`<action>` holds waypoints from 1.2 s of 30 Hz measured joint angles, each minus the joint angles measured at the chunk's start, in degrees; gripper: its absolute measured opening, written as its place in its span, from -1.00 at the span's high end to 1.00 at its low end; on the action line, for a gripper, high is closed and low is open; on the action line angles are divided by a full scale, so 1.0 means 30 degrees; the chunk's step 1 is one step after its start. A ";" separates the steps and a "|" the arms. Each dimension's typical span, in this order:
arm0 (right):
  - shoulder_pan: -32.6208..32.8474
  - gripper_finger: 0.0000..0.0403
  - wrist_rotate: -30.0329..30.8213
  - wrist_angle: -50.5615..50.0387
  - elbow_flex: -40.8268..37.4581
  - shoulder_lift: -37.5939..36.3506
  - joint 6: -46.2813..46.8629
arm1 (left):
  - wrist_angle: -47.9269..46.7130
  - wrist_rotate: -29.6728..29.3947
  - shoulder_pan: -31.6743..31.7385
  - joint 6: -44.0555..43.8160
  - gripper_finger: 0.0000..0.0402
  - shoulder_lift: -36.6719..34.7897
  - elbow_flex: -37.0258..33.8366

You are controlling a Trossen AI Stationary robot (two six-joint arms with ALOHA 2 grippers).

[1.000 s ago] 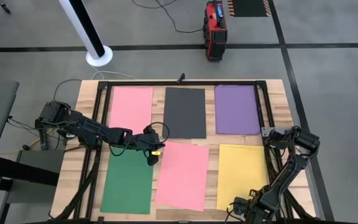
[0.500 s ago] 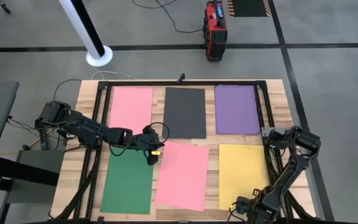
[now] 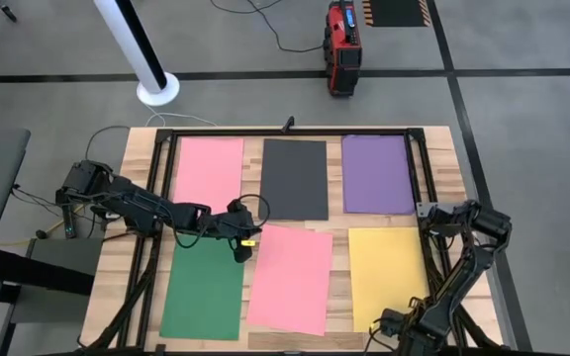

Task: Organize paper
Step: Move the yellow paper to the bottom right directly on top of another, then adjust the bottom pink paper

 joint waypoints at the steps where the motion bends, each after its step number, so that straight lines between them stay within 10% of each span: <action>1: 0.0044 1.00 -0.0020 -0.0318 -0.0015 -0.0073 0.0140 | 0.0000 0.0000 0.0000 0.0000 1.00 0.0000 0.0000; 17: 0.0538 1.00 0.0472 -0.1423 0.0999 -0.0790 -0.0167 | -0.0015 -0.0007 0.0000 -0.0007 1.00 0.0000 0.0000; 29: -0.0332 1.00 0.6700 -0.2657 0.1872 -0.1094 0.0470 | 0.0041 0.0631 0.0000 0.0197 1.00 0.0000 0.0000; 36: -0.4135 1.00 1.0672 -0.1205 0.1864 -0.1094 -0.4875 | -0.0296 0.2692 -0.0001 0.1086 1.00 0.0000 0.0000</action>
